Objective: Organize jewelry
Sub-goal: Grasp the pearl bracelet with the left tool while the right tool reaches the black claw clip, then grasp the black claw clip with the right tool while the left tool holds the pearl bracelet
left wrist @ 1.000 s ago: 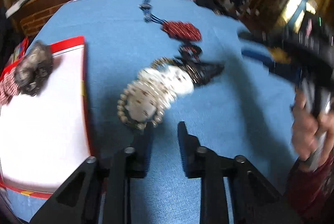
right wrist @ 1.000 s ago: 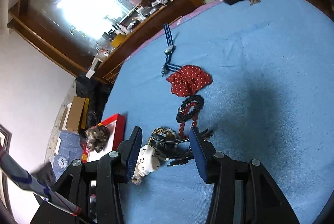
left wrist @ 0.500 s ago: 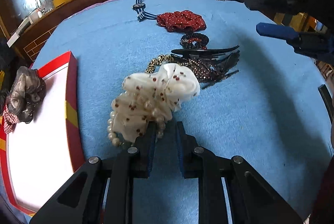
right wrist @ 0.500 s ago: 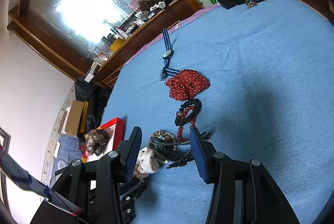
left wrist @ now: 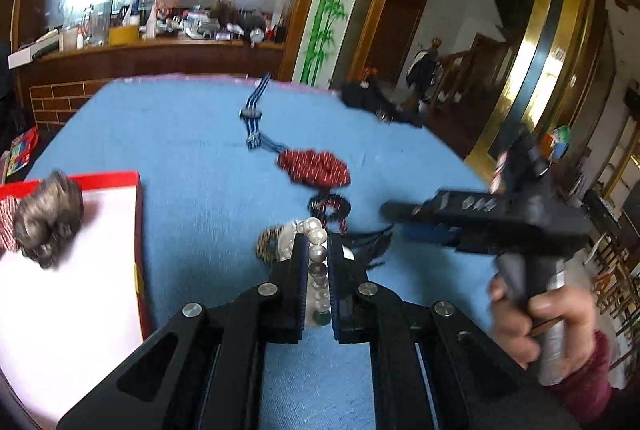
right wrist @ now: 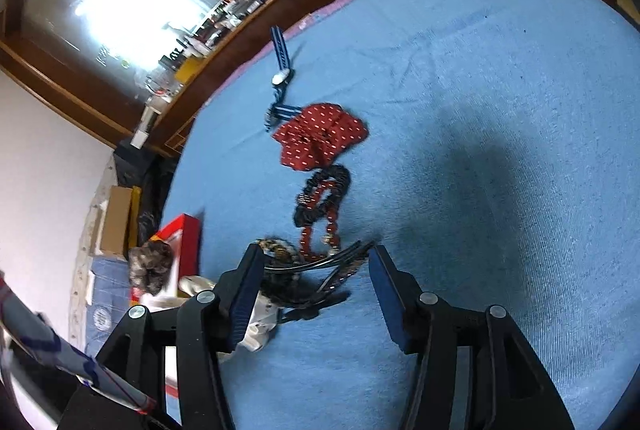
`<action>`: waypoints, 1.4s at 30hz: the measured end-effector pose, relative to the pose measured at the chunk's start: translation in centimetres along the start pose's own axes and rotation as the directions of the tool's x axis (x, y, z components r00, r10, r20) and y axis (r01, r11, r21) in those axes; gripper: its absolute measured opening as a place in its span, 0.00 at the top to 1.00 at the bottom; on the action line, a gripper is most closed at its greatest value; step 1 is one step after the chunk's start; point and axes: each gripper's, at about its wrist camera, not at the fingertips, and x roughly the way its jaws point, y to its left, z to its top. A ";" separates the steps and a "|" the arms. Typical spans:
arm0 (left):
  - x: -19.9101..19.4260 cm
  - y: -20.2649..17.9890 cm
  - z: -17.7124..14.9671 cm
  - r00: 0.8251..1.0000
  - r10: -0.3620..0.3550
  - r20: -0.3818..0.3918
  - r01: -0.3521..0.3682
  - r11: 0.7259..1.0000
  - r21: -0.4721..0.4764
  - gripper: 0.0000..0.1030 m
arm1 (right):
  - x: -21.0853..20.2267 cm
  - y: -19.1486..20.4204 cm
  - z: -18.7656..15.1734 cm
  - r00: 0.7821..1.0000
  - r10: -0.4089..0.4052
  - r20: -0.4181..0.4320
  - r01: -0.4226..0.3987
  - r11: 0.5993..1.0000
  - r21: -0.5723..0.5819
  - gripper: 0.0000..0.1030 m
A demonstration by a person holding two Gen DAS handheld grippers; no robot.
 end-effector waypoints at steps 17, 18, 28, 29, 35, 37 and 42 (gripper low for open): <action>-5.5 3.0 0.9 0.978 0.011 0.208 -0.002 0.999 -0.045 0.92 | -2.6 2.4 -6.3 0.998 -0.028 -0.064 0.013 0.976 -0.218 0.58; -5.3 3.1 0.9 0.980 0.016 0.199 -0.006 0.999 -0.048 0.92 | -3.0 2.6 -6.1 0.998 -0.059 -0.031 0.050 0.969 -0.242 0.58; -3.7 4.6 0.9 0.993 0.020 0.114 -0.009 0.995 -0.095 0.92 | -0.1 8.2 -3.3 0.997 -0.072 -0.007 0.059 0.864 -0.501 0.21; -3.6 4.7 0.9 0.994 0.016 0.106 -0.005 0.995 -0.100 0.92 | 1.1 8.5 -3.4 0.995 -0.089 -0.038 0.057 0.851 -0.522 0.21; -2.8 5.1 0.5 0.997 0.026 0.072 -0.017 0.993 -0.119 0.92 | 4.1 9.1 -5.1 0.980 -0.199 -0.026 0.135 0.751 -0.646 0.37; -2.5 5.1 0.4 0.998 0.030 0.063 -0.022 0.993 -0.119 0.92 | 4.5 8.8 -5.4 0.972 -0.232 -0.023 0.159 0.731 -0.664 0.55; -2.1 4.9 0.2 0.998 0.036 0.050 -0.031 0.993 -0.112 0.92 | 3.9 8.5 -5.6 0.976 -0.216 -0.013 0.153 0.732 -0.664 0.66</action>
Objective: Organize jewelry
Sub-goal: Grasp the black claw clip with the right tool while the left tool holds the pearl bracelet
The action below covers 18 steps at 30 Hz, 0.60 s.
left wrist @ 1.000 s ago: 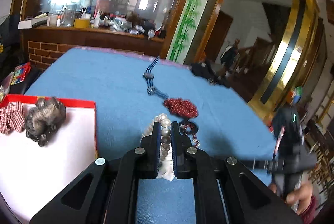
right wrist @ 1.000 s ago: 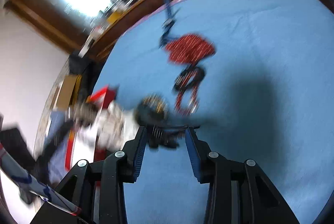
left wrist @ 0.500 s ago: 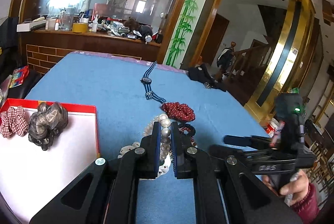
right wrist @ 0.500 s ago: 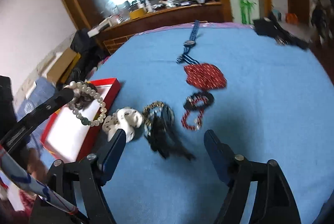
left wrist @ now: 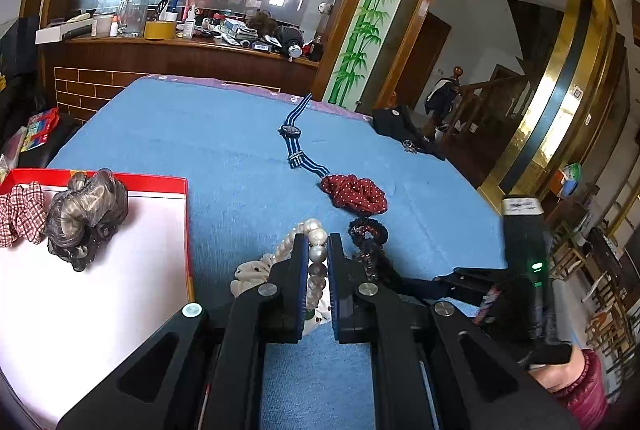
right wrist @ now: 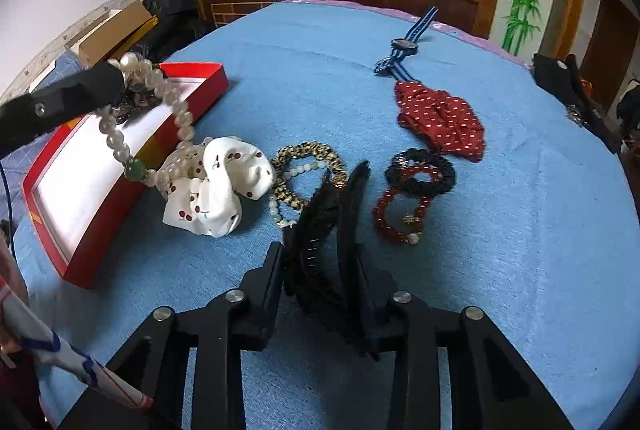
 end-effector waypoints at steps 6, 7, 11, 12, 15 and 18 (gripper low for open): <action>0.5 -0.1 -0.1 1.000 0.012 -0.011 -0.012 1.000 0.008 0.92 | -2.7 -0.5 0.2 0.995 0.039 0.090 -0.046 0.996 0.076 0.66; 0.6 -0.2 -0.1 1.000 0.014 -0.013 -0.013 1.000 0.010 0.92 | -3.1 -0.7 0.2 0.993 0.049 0.108 -0.060 0.994 0.093 0.66; 0.8 -0.4 -0.2 1.000 0.023 -0.015 -0.022 1.000 0.022 0.92 | -4.1 -1.2 0.2 0.987 0.061 0.147 -0.081 0.988 0.133 0.66; 0.8 -0.4 -0.2 1.000 0.025 -0.015 -0.024 0.999 0.024 0.92 | -4.2 -1.2 0.2 0.987 0.061 0.151 -0.082 0.987 0.140 0.66; 0.7 -0.5 -0.3 0.999 0.034 -0.011 -0.033 0.999 0.031 0.92 | -4.5 -1.5 0.2 0.985 0.058 0.160 -0.084 0.984 0.159 0.66; 0.6 -0.6 -0.3 0.999 0.048 -0.003 -0.048 0.998 0.040 0.92 | -4.8 -1.7 0.2 0.984 0.058 0.171 -0.088 0.980 0.178 0.66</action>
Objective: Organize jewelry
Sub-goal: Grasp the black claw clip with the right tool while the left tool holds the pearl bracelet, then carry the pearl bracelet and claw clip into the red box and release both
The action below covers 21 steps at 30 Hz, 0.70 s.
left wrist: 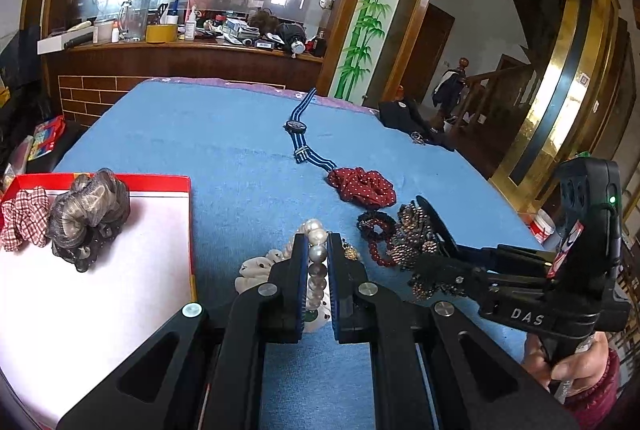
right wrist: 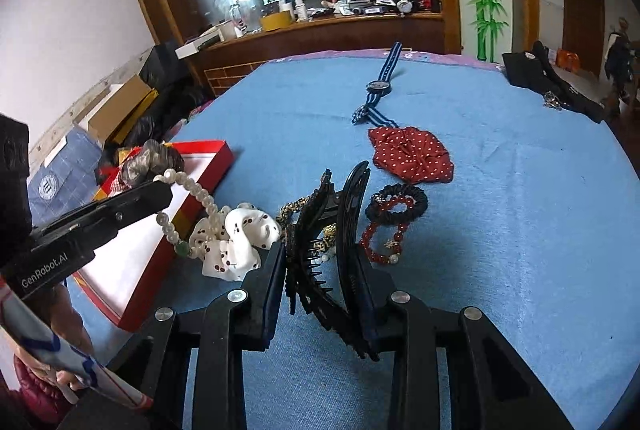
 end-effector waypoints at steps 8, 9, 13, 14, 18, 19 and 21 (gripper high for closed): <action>-0.4 -0.5 -0.1 0.998 0.049 0.029 -0.050 0.998 0.037 0.92 | -1.0 -0.1 0.0 0.999 0.011 0.034 -0.013 0.999 0.041 0.66; -0.4 -0.6 -0.1 0.998 0.055 0.032 -0.056 0.998 0.040 0.92 | -1.1 -0.1 0.0 0.999 0.013 0.037 -0.014 0.999 0.043 0.66; -0.5 -0.8 -0.1 0.996 0.080 0.044 -0.082 0.995 0.054 0.92 | -1.4 0.1 -0.1 0.999 0.020 0.048 -0.022 0.998 0.051 0.66; -0.5 -1.0 -0.1 0.995 0.087 0.047 -0.090 0.994 0.060 0.92 | -1.4 0.2 -0.1 0.999 0.022 0.048 -0.025 0.998 0.053 0.66; -0.9 -1.6 -0.2 0.989 0.126 0.072 -0.132 0.988 0.083 0.92 | -1.8 0.2 -0.2 0.997 0.043 0.059 -0.048 0.996 0.081 0.66; -0.9 -1.6 -0.2 0.989 0.132 0.074 -0.138 0.987 0.085 0.92 | -2.0 0.3 -0.2 0.997 0.045 0.063 -0.050 0.995 0.086 0.66; -1.1 -1.6 -0.1 0.990 0.125 0.067 -0.130 0.989 0.075 0.92 | -2.3 0.6 -0.3 0.996 0.047 0.070 -0.054 0.994 0.094 0.66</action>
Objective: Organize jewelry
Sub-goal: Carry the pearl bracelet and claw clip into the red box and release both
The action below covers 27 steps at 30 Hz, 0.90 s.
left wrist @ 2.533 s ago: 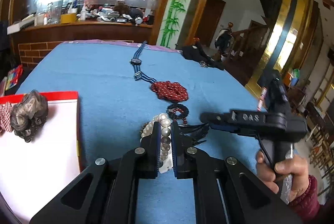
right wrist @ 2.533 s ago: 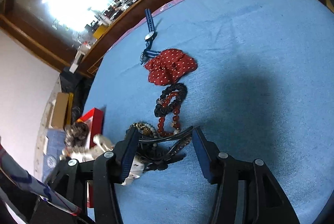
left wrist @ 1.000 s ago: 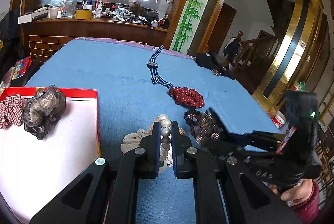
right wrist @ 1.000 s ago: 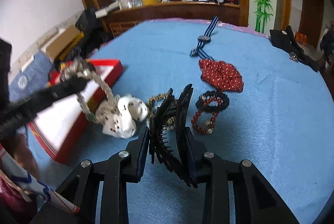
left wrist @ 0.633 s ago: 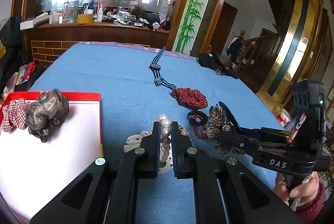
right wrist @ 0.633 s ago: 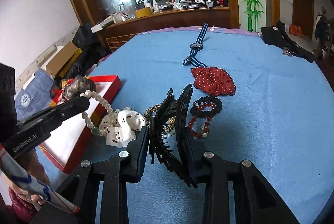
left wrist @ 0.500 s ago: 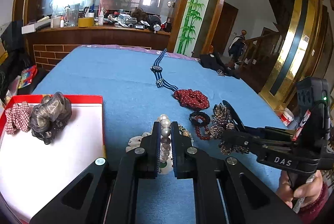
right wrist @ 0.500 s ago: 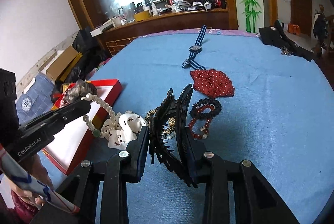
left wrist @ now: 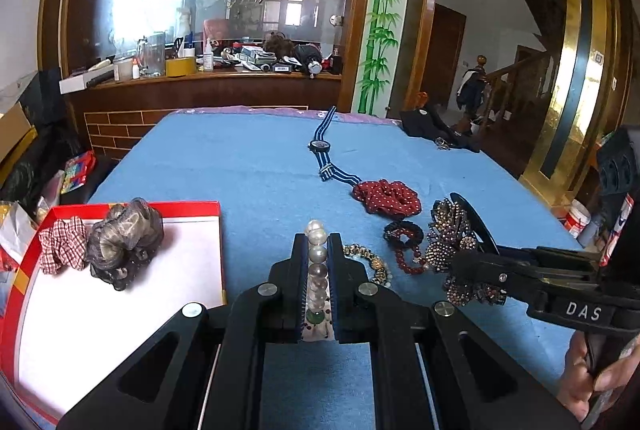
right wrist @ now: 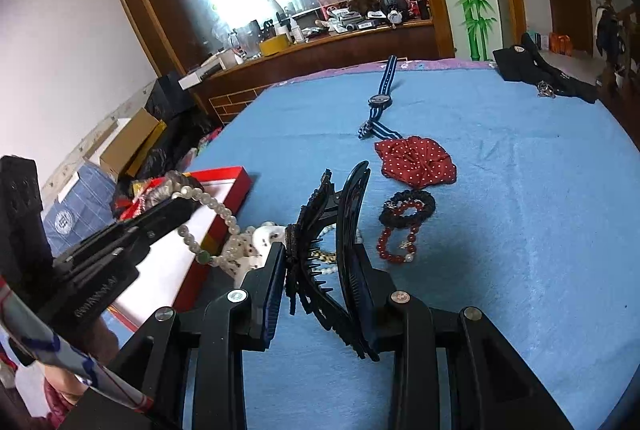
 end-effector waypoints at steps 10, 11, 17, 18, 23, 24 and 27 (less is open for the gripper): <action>-3.0 0.8 0.0 0.999 0.025 0.021 -0.025 1.000 0.000 0.92 | -1.1 2.5 -0.9 1.000 0.014 0.002 -0.014 1.000 0.009 0.66; -3.4 1.2 0.0 1.000 0.023 0.020 -0.023 1.000 -0.011 0.92 | -1.3 2.8 -0.9 1.000 0.016 0.004 -0.016 1.000 0.004 0.66; -5.9 4.2 0.3 0.999 0.023 0.022 -0.021 0.997 -0.073 0.92 | -1.8 5.8 -0.7 1.000 0.027 0.008 -0.026 0.999 -0.046 0.66; -6.2 4.7 0.3 0.999 0.027 0.022 -0.025 0.996 -0.082 0.92 | -1.8 6.3 -0.7 1.000 0.028 0.005 -0.028 0.998 -0.055 0.66; -8.5 8.7 0.3 0.997 0.069 0.022 -0.066 0.990 -0.122 0.92 | -0.8 9.0 -0.3 0.998 0.064 -0.024 -0.065 0.994 -0.082 0.66; -8.9 9.5 0.3 0.997 0.080 0.022 -0.076 0.989 -0.127 0.91 | -0.6 9.4 -0.3 0.997 0.069 -0.028 -0.071 0.994 -0.086 0.66; -9.8 12.2 0.2 0.994 0.111 0.014 -0.108 0.982 -0.156 0.91 | 0.7 11.2 0.0 0.994 0.094 -0.056 -0.099 0.991 -0.094 0.66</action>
